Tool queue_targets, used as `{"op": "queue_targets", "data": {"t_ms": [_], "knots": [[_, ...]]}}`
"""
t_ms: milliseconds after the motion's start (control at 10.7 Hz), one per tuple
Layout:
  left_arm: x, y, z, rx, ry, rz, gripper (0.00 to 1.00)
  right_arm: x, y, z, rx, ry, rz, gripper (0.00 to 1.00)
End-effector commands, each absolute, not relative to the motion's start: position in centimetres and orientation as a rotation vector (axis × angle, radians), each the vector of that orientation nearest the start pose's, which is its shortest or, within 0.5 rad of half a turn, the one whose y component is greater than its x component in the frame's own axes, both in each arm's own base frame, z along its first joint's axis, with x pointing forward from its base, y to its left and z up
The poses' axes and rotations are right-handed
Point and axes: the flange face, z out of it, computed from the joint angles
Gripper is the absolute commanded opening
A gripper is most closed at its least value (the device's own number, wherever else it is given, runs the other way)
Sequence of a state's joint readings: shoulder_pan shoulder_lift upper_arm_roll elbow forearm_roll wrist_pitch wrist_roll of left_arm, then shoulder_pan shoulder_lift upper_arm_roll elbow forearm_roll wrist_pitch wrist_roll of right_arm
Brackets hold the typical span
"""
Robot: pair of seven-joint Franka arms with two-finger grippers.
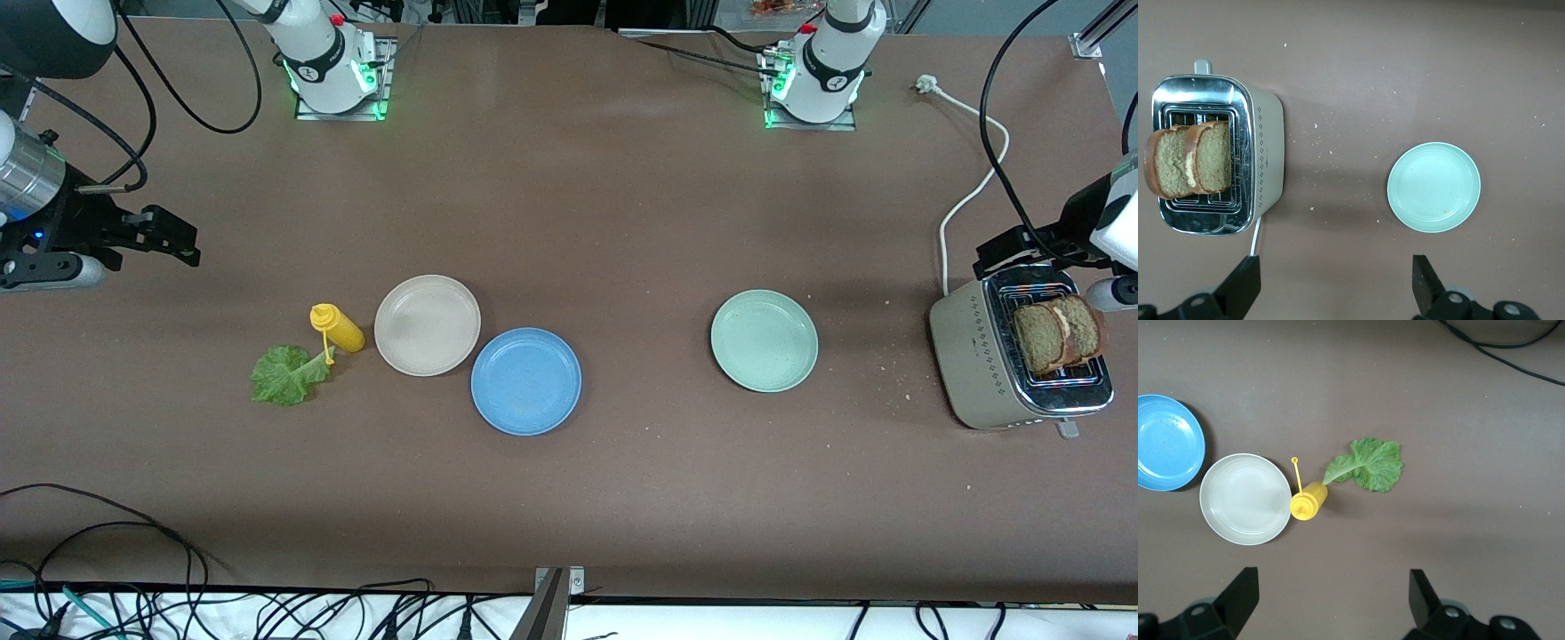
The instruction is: Make sandwich in blue plate with both arms
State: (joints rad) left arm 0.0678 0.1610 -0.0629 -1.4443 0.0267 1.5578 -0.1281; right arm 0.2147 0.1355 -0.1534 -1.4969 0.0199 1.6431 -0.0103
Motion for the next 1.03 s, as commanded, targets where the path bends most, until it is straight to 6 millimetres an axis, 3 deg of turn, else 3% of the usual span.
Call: {"op": "queue_targets", "data": {"t_ms": [0,933], "knots": [[59.83,0.84,59.21,-3.134,-0.193,0.081,1.00,59.86,4.56,59.70,-3.122,-0.124,-0.033,1.00],[59.85,1.02,58.90,-3.134,-0.181,0.091,1.00,59.87,4.90,59.79,-3.122,-0.134,-0.040,1.00]]}}
